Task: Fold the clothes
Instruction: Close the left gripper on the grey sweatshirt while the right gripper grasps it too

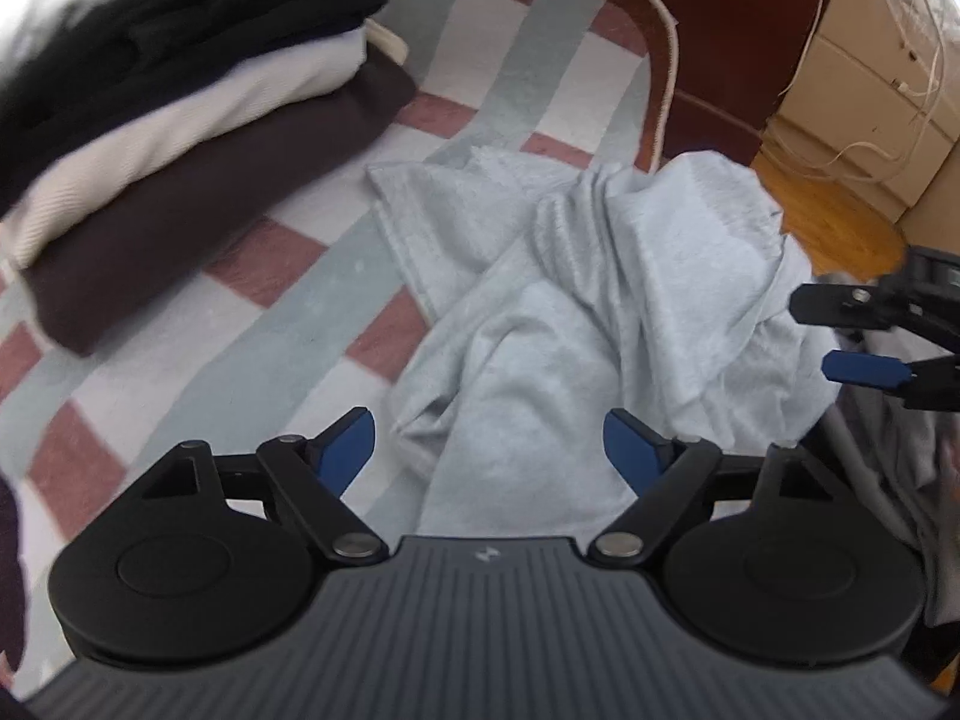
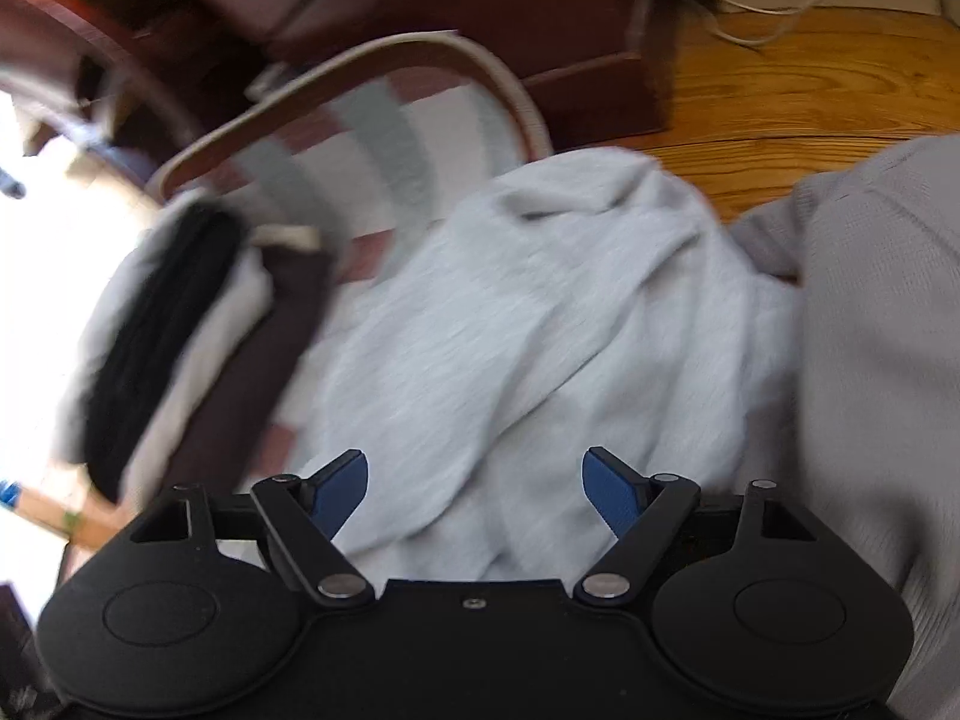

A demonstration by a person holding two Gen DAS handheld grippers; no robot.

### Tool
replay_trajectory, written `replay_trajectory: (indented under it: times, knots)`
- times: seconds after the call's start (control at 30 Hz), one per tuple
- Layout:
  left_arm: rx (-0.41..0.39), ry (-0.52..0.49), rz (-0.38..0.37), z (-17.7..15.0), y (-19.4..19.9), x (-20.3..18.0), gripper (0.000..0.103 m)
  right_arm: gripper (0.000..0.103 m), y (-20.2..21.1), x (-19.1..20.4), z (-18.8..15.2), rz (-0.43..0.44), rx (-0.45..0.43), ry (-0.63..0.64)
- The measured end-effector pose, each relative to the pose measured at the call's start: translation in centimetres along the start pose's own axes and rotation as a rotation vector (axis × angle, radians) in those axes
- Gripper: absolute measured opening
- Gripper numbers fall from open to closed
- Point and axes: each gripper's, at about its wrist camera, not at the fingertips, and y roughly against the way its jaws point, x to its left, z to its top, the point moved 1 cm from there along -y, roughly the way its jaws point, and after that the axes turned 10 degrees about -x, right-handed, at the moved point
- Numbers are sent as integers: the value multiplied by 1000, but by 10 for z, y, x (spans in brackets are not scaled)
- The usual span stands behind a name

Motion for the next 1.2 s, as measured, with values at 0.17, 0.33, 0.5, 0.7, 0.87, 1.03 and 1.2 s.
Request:
replay_trajectory:
  times: [0.17,0.33,0.5,0.7,0.87,1.03,1.2]
  knots:
    - [56,-13,3,5,-22,-1,58,86,-25,-22,27,-127,-31,-14]
    - [72,-16,-10,4,-41,-2,54,83,-57,-36,32,-111,0,-5]
    - [99,83,-120,3,-61,1,61,17,-76,-33,21,-35,37,5]
    - [97,127,-187,0,-67,-1,21,10,-42,1,6,132,3,68]
    - [-64,55,-208,15,-20,-16,6,9,-2,6,5,377,-11,16]
    - [-135,-46,-202,28,13,-37,6,14,7,4,1,318,-42,106]
    - [-58,-66,-198,17,-1,-43,7,49,1,-8,-3,232,-60,30]
